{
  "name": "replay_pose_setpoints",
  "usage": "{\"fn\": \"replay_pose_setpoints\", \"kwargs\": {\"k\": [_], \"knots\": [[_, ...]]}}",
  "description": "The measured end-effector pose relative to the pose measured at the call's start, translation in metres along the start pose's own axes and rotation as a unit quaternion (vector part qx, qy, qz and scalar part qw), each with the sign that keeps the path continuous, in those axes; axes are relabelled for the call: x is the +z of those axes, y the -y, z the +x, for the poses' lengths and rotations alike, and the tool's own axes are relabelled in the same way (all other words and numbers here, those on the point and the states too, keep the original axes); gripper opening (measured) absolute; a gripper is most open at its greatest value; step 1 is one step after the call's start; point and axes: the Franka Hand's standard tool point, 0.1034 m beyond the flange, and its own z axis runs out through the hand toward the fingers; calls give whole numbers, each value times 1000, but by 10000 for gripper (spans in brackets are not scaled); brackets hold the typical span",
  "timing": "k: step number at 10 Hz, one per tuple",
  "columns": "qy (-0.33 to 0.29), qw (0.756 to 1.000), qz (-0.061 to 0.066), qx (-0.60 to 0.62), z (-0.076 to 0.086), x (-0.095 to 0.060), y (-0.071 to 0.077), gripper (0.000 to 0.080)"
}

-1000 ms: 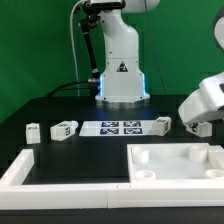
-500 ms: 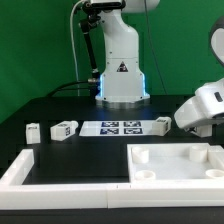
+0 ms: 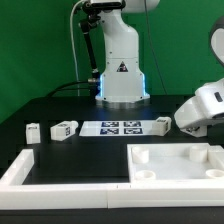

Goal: Assemble square table

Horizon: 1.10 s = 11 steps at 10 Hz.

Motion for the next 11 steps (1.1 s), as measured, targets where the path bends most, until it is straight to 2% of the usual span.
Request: {"fn": "replay_pose_setpoints", "kwargs": {"k": [3,5,7,8,9,10,11], "knots": [[-3,1000,2,-4,1,-5,-3,288],[-42,999,15,6,-6,-59,-35,289],[-68,997,26,11,-26,-88,-64,289],[-88,996,25,18,-39,-97,-71,289],[-91,995,23,18,-46,-94,-69,291],[-105,994,23,17,-39,-94,-69,291],[-139,990,23,14,-32,-102,-72,291]]}}
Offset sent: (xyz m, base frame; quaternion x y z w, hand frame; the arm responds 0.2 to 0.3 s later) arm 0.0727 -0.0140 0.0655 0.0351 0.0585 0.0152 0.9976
